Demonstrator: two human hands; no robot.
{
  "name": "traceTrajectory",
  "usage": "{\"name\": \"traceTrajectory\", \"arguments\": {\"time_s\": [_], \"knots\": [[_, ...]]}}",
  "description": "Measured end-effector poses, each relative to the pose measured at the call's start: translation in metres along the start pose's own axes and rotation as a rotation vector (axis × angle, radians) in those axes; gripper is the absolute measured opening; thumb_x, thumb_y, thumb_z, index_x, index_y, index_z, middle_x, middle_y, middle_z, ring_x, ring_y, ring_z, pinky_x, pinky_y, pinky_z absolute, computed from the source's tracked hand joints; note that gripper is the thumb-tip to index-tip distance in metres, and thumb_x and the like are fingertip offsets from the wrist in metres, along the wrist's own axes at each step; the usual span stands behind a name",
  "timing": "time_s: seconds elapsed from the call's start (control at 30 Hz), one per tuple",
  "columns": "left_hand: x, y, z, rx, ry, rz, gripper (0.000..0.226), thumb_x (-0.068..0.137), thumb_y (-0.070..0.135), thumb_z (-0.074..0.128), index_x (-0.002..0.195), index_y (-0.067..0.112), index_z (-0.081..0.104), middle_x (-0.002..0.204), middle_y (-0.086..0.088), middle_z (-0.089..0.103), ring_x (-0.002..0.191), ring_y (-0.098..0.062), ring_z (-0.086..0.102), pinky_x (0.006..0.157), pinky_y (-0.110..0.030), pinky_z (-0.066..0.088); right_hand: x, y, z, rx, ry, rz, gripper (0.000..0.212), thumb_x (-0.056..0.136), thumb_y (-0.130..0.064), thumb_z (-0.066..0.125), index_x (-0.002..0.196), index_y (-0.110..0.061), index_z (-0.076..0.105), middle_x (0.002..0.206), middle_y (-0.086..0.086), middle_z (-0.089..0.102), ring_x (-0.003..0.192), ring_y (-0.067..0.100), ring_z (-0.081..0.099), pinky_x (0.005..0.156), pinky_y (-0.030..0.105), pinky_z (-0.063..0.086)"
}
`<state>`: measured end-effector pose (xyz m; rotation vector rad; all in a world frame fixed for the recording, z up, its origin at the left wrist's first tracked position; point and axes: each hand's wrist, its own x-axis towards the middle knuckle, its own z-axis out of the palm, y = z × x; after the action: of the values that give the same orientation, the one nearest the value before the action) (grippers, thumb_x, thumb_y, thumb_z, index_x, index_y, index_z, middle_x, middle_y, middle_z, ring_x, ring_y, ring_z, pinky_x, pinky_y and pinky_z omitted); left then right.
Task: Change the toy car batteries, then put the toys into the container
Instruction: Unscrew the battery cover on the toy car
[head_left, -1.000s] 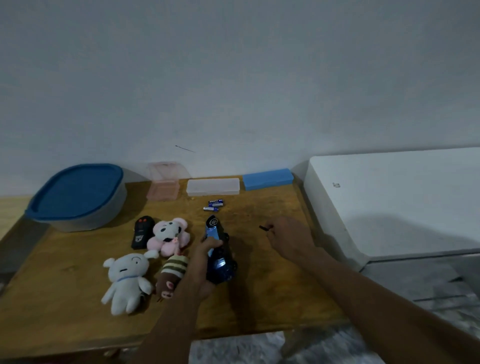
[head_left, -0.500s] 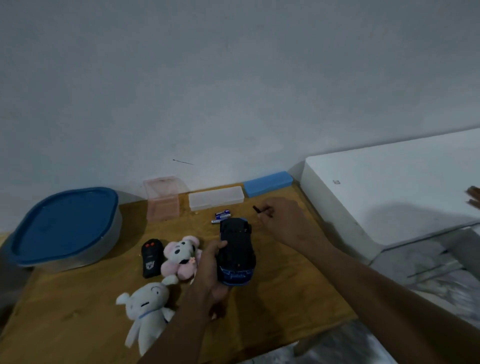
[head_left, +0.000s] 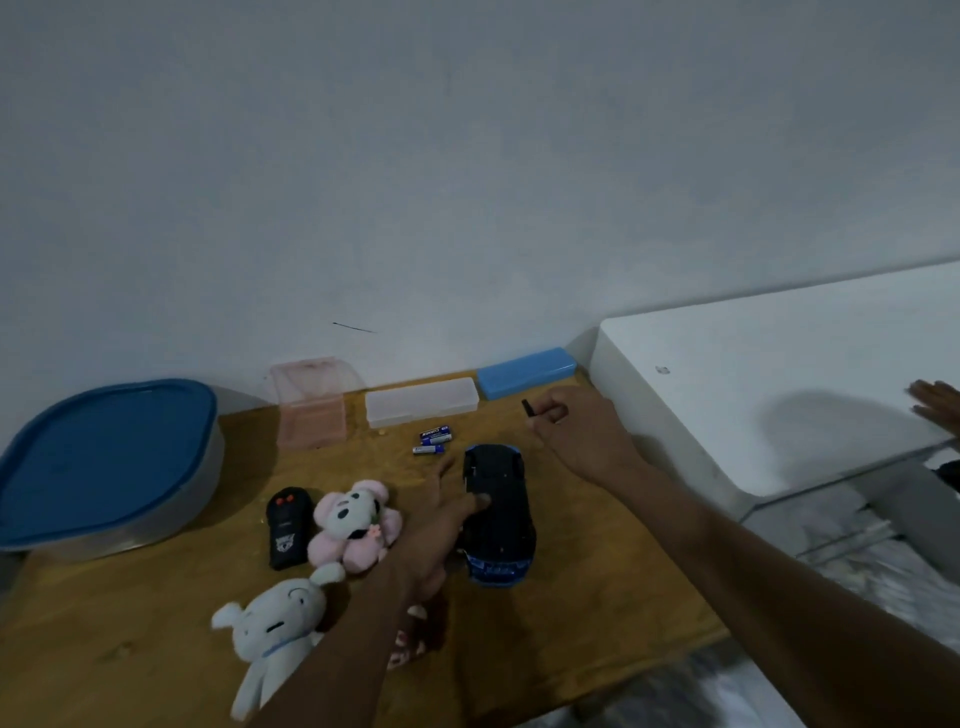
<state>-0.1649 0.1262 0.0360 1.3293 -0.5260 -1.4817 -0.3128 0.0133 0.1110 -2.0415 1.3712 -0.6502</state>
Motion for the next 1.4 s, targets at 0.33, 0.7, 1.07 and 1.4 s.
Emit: {"name": "traceTrajectory", "arguments": {"time_s": [0.33,0.7,1.07,1.4], "knots": [[0.022,0.01,0.04,-0.096,-0.084,0.093,0.088,0.073,-0.014,0.067,0.131,0.048,0.044,0.131,-0.017,0.055,0.114,-0.042,0.057,0.087,-0.057,0.053,0.036,0.022,-0.025,0.099,-0.068,-0.072,0.013,0.088,-0.014,0.061,0.085,-0.027,0.061,0.071,-0.017,0.061,0.065,0.005,0.064,0.071,0.038,0.06],[0.024,-0.006,0.069,0.13,0.015,0.263,0.106,0.062,-0.016,0.073,0.132,0.055,0.036,0.142,0.001,0.042,0.123,-0.027,0.049,0.087,-0.055,0.054,0.035,0.053,-0.039,0.298,-0.172,-0.231,0.024,0.088,-0.014,0.062,0.102,-0.033,0.057,0.074,0.0,0.071,0.069,0.014,0.071,0.07,0.045,0.06],[0.018,-0.014,0.057,0.251,0.083,0.238,0.119,0.061,0.004,0.079,0.135,0.071,0.014,0.143,0.005,0.045,0.124,-0.029,0.051,0.094,-0.056,0.051,0.018,0.057,-0.017,0.507,-0.06,-0.242,0.022,0.09,-0.01,0.062,0.1,-0.028,0.055,0.08,0.002,0.072,0.074,0.012,0.072,0.072,0.041,0.061],[0.021,-0.011,0.046,0.237,0.069,0.227,0.121,0.063,-0.001,0.076,0.14,0.063,0.009,0.138,0.002,0.053,0.122,-0.028,0.055,0.095,-0.054,0.051,0.018,0.047,-0.01,0.501,-0.053,-0.263,0.017,0.091,-0.01,0.062,0.103,-0.018,0.054,0.084,0.005,0.073,0.074,0.01,0.072,0.073,0.033,0.061]]}}
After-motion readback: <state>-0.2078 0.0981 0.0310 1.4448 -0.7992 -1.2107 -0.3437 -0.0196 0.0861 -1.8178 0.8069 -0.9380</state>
